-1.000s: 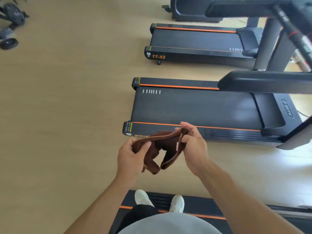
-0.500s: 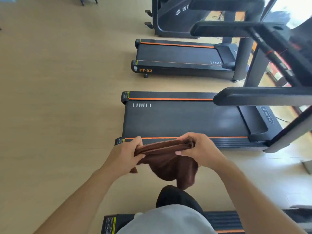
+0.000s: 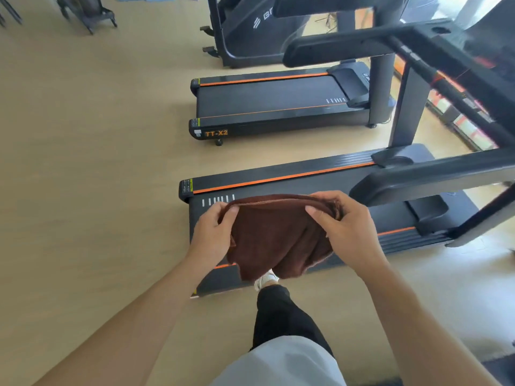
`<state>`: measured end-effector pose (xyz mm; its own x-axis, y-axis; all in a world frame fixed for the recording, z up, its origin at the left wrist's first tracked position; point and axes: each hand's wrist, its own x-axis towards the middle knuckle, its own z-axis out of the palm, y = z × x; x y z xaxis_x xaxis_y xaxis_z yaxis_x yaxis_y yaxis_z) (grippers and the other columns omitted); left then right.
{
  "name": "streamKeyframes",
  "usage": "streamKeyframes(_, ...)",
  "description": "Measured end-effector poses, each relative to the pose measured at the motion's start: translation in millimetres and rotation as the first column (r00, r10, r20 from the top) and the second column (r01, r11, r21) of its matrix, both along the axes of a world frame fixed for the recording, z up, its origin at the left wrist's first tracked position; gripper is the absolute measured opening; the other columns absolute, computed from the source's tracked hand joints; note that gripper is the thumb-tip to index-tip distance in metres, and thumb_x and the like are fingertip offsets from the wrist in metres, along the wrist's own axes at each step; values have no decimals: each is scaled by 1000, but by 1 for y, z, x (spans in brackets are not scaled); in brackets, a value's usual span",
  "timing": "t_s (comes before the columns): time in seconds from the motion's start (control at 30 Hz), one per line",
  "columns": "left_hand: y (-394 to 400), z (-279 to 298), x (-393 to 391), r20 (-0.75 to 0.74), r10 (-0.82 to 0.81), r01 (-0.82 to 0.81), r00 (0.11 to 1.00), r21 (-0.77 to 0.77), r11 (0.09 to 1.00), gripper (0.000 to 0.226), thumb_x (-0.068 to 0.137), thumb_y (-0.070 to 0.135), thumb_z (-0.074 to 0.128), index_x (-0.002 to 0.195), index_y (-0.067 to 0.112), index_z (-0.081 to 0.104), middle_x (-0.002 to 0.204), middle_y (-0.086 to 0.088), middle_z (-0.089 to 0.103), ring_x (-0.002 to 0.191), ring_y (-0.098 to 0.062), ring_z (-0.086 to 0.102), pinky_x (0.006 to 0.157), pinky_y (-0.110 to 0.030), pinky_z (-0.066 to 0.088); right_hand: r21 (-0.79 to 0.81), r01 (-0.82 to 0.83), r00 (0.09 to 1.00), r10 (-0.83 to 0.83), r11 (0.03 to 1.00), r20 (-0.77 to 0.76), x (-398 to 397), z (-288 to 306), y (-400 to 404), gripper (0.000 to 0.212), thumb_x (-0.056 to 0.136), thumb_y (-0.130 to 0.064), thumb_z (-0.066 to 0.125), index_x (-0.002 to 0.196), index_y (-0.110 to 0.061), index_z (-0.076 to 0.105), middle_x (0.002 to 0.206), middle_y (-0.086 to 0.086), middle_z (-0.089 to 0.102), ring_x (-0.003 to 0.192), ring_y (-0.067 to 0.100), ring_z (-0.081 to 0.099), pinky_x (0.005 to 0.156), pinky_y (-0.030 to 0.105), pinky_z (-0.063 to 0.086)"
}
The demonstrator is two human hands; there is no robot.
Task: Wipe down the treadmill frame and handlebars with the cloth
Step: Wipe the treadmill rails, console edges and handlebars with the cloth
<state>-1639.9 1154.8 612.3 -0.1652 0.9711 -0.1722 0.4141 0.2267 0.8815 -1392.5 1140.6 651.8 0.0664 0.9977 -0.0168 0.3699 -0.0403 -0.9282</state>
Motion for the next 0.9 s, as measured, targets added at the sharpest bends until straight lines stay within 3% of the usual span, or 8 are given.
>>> streamKeyframes(0.13,137,2,24,-111,-145,145,983,-9,989,25,107,39,43,91,33,62,78,12,64,76,-5,61,66,-23,46,-101,83,997,-82,991,12,24,-7,110,13,91,-32,77,100,-40,71,90,-27,72,80,-6,67,73,18,49)
streamKeyframes(0.23,228,0,38,-182,-259,250,949,-68,966,28,105,44,43,90,30,62,79,10,67,79,-10,65,71,-34,49,-204,110,993,-97,973,73,47,-6,182,11,91,-33,75,97,-42,71,90,-29,73,86,-8,67,74,18,49)
streamKeyframes(0.4,351,2,71,-114,-403,391,908,-113,913,20,104,41,50,92,33,64,81,10,68,75,-6,67,63,-24,52,-279,190,979,-158,941,132,77,-2,273,9,95,-36,69,99,-44,73,85,-25,73,73,-7,66,58,10,43)
streamKeyframes(0.47,385,0,88,-116,-452,441,885,-106,891,15,104,34,52,96,31,64,84,7,69,74,-5,64,62,-18,48,-296,239,969,-207,925,138,84,-2,294,8,96,-36,68,100,-41,73,84,-23,73,70,-6,66,61,15,45)
streamKeyframes(0.57,430,2,115,-40,-509,501,860,-126,856,12,103,25,54,101,28,66,79,-2,69,60,-12,63,58,-28,53,-290,342,939,-315,894,138,93,-5,316,8,96,-36,68,100,-41,73,91,-21,75,85,-2,69,81,29,55)
streamKeyframes(0.63,455,3,132,-13,-561,556,828,-109,824,16,103,18,54,102,28,67,81,-3,70,62,-17,64,55,-27,54,-291,412,911,-393,863,125,98,-6,322,9,96,-35,69,100,-42,73,91,-17,76,86,5,72,79,34,57)
streamKeyframes(0.7,476,-3,147,17,-635,633,772,-112,766,21,102,13,53,102,29,67,85,-1,71,69,-20,64,55,-23,54,-302,483,874,-473,822,110,99,-3,324,11,96,-32,71,98,-43,72,86,-14,76,77,8,73,66,29,55)
streamKeyframes(0.9,517,-16,206,-12,-909,900,416,-138,414,29,96,4,58,97,31,69,87,14,73,85,-1,66,73,-18,46,-300,735,675,-699,608,236,85,12,302,13,92,-29,75,101,-38,74,92,-30,72,91,-9,65,76,7,42)
